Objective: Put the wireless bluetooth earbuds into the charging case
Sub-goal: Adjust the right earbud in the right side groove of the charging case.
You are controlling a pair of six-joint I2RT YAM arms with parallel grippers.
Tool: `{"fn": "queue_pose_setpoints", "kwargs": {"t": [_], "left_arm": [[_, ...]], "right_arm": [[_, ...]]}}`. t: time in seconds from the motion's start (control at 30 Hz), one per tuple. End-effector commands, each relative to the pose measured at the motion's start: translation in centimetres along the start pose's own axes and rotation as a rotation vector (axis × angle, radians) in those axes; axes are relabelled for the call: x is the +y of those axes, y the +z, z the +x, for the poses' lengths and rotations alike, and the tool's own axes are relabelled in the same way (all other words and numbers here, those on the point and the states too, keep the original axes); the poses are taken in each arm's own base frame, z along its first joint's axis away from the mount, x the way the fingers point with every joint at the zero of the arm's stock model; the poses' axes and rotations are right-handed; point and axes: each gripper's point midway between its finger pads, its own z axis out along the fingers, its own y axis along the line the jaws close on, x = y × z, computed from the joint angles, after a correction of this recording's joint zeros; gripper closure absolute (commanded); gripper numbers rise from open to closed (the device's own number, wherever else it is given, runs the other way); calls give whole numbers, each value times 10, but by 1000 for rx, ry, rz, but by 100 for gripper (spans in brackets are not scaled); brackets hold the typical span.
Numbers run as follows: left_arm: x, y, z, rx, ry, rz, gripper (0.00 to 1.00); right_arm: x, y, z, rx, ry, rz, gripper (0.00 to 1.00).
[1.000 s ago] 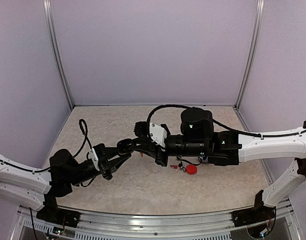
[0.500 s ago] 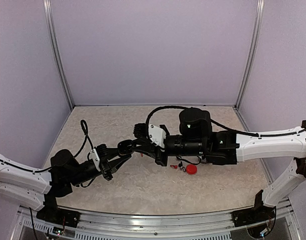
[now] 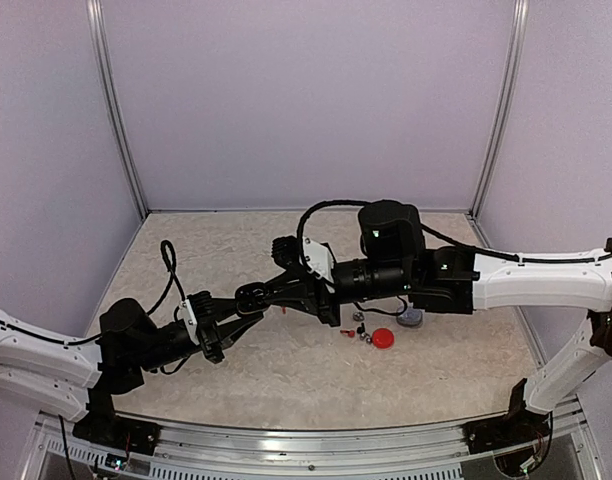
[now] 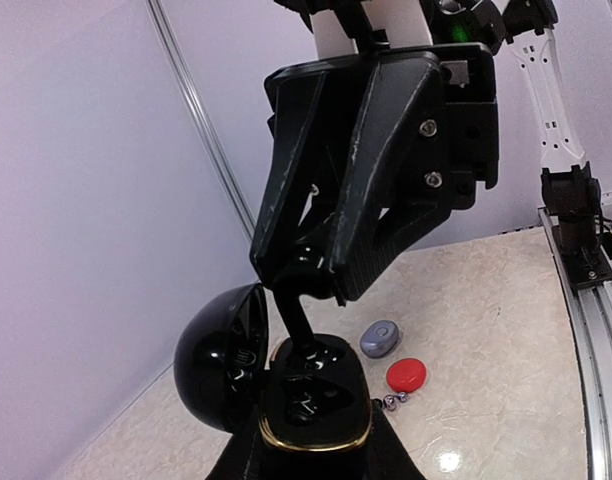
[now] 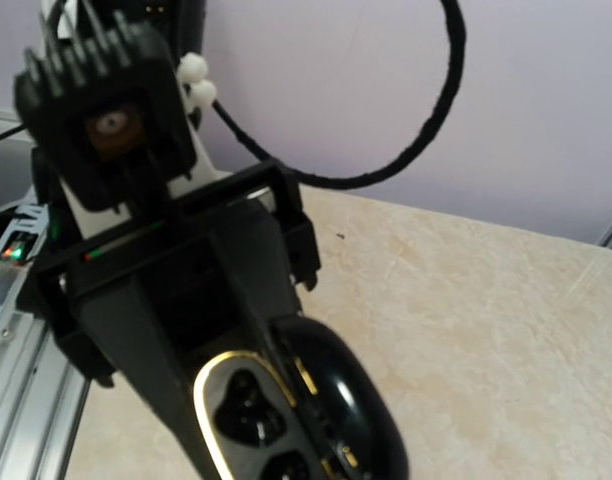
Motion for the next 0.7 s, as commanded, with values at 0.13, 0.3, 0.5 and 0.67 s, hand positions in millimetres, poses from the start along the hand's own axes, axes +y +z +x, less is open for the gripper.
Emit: {"fn": "queue_pose_setpoints", "kwargs": {"t": [0.13,0.3,0.5,0.67], "left_arm": [[-4,0,-42,-157,17,51,98],[-3,1,-42,-159,18,45,98],[-1,-1,-44,-169,12,39,98],[0,-2,-44,-172,4,35,98]], "right_arm": [[-7,5,36,173,-21,-9,100],[-8,6,40,187,-16,-6,100],[-12,4,37,172,-2,21,94],[-17,2,36,154,14,41,93]]}}
